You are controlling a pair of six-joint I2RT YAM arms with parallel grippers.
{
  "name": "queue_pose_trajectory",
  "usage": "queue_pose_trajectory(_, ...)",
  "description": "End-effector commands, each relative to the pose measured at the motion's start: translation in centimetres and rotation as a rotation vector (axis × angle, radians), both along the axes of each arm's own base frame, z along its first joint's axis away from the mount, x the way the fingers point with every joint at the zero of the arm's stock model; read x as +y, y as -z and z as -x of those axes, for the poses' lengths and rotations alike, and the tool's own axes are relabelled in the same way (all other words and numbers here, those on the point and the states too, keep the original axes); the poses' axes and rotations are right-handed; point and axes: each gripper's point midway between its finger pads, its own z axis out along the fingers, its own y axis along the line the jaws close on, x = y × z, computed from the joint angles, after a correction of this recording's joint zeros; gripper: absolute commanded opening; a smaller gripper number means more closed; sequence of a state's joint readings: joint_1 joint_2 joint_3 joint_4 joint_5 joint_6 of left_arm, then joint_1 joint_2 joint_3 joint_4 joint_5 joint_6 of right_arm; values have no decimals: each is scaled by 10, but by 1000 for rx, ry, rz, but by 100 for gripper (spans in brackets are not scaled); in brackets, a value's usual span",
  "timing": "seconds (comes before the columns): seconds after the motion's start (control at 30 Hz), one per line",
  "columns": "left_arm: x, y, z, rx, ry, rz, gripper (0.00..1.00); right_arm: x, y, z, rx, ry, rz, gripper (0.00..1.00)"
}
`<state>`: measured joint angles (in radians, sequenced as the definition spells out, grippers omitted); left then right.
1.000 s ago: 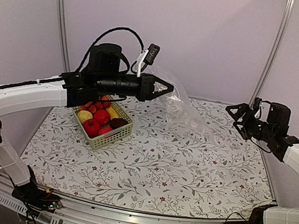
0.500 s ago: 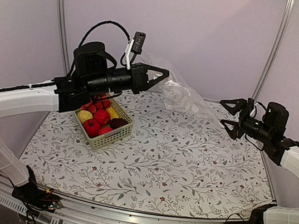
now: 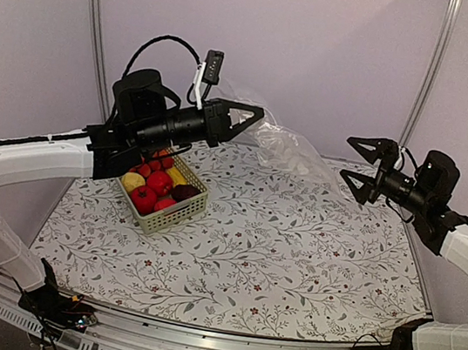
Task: Place the food in the zip-top bag and seal the zipper
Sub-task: Pass from the left arm to the right
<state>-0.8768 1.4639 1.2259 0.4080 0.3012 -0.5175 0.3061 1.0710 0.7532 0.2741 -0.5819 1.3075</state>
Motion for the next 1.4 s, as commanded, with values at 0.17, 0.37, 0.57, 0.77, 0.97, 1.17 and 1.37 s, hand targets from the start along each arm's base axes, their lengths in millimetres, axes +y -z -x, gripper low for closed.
queue_pose_trajectory(0.17, 4, 1, -6, 9, -10, 37, 0, 7, 2, -3, 12, -9, 6, 95)
queue_pose_trajectory(0.37, 13, -9, -10, -27, -51, 54, 0, 10, 32, -1, 95, -4, 13, 98)
queue_pose_trajectory(0.57, 13, -12, -16, -33, -53, 80, 0, 28, 30, 6, 110, -48, -16, 99)
queue_pose_trajectory(0.77, 7, 8, -20, 10, -38, 53, 0, 34, -4, 3, 64, -64, -160, 98)
queue_pose_trajectory(0.97, 7, 30, -18, 52, -23, 22, 0, 33, -17, -2, 38, -44, -178, 94)
queue_pose_trajectory(1.17, 13, 51, -8, 100, 0, -5, 0, 32, -15, -7, 20, -24, -163, 73)
queue_pose_trajectory(1.37, 19, 68, -5, 142, -9, -38, 0, 34, -4, -10, 31, -28, -139, 53)
